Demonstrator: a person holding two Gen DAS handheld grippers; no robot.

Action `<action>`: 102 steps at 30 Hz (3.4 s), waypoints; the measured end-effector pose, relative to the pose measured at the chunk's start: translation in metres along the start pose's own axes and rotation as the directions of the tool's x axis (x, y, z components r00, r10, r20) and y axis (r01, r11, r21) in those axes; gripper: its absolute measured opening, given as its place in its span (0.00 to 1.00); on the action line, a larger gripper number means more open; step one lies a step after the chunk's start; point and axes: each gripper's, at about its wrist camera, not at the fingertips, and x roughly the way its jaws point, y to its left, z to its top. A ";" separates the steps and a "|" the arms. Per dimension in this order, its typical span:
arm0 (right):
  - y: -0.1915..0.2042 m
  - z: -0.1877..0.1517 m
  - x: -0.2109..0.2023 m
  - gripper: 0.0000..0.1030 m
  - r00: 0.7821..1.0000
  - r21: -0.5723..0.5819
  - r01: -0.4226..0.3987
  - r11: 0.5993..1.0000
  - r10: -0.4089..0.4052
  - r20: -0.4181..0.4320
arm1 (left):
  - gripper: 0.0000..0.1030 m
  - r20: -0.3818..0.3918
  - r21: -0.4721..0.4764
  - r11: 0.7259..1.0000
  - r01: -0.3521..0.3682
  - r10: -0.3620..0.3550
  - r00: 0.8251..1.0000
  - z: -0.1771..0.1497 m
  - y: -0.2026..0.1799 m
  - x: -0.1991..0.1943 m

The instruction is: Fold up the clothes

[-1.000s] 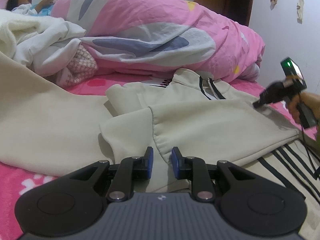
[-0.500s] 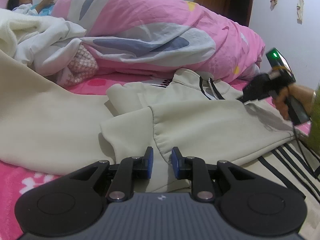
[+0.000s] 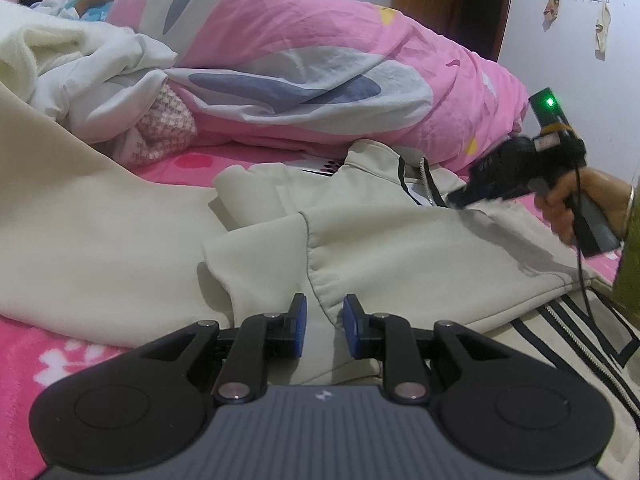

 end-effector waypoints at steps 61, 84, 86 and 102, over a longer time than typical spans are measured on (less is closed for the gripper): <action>-0.074 -0.170 -0.163 0.15 0.955 0.150 0.120 0.981 -0.156 0.252 | 0.21 0.015 -0.047 0.998 0.035 -0.034 0.999 -0.001 0.008 0.000; 0.127 -0.124 -0.052 0.16 0.978 -0.148 -0.149 0.978 0.167 0.122 | 0.52 0.143 -0.284 0.949 0.135 -0.097 0.985 0.003 0.051 -0.050; 0.128 -0.125 -0.051 0.16 0.980 -0.151 -0.135 0.979 0.155 0.127 | 0.54 0.155 -0.283 0.954 0.102 -0.060 0.986 0.001 0.058 -0.068; 0.130 -0.134 -0.051 0.16 0.977 -0.153 -0.108 0.982 0.134 0.166 | 0.68 0.115 -0.354 0.879 -0.320 0.380 0.918 -0.011 0.119 -0.144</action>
